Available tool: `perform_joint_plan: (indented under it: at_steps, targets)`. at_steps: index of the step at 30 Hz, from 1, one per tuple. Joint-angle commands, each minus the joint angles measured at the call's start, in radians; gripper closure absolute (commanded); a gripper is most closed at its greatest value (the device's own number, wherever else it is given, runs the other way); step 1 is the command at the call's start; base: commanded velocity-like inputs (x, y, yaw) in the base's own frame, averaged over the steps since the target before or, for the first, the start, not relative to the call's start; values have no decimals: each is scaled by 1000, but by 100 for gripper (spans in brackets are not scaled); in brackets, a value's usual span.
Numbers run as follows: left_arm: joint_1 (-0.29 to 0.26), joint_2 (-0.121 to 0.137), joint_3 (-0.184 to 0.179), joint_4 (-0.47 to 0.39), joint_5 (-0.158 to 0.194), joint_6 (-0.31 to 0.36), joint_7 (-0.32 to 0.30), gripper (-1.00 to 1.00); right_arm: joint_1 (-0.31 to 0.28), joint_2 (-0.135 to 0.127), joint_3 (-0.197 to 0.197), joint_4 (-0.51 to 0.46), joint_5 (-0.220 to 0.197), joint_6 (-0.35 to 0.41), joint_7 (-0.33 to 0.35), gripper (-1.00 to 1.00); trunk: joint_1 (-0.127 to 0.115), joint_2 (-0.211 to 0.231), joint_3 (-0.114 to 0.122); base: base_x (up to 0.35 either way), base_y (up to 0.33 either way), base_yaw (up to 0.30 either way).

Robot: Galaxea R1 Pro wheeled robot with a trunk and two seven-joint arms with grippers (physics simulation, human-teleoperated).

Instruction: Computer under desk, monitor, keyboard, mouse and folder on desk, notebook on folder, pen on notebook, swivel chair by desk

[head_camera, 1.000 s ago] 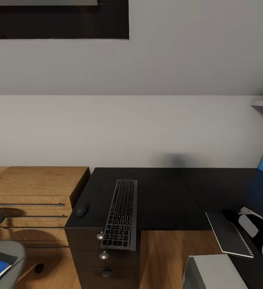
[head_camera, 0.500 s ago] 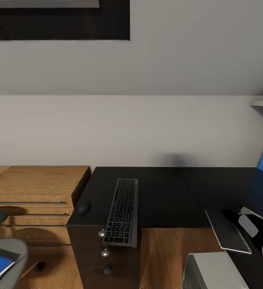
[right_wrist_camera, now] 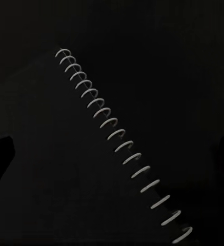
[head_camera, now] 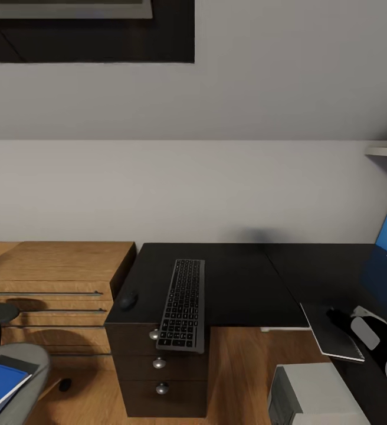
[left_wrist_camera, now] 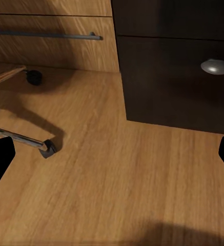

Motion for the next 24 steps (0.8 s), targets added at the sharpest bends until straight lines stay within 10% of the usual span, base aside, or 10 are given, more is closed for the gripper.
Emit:
perform_joint_plan:
  at_steps: [1, 24]
  targets:
    - [-1, 0, -9, 0, 5, -2, 5, -100, 0, 0, 1, 0, -7, 5, -5, -100, 0, -1, -1, -7, 2, 0]
    - [-1, 0, -9, 0, 5, -3, 7, -100, 0, 0, -4, 27, -9, 9, 32, -100, 0, -1, -1, -17, 13, 0]
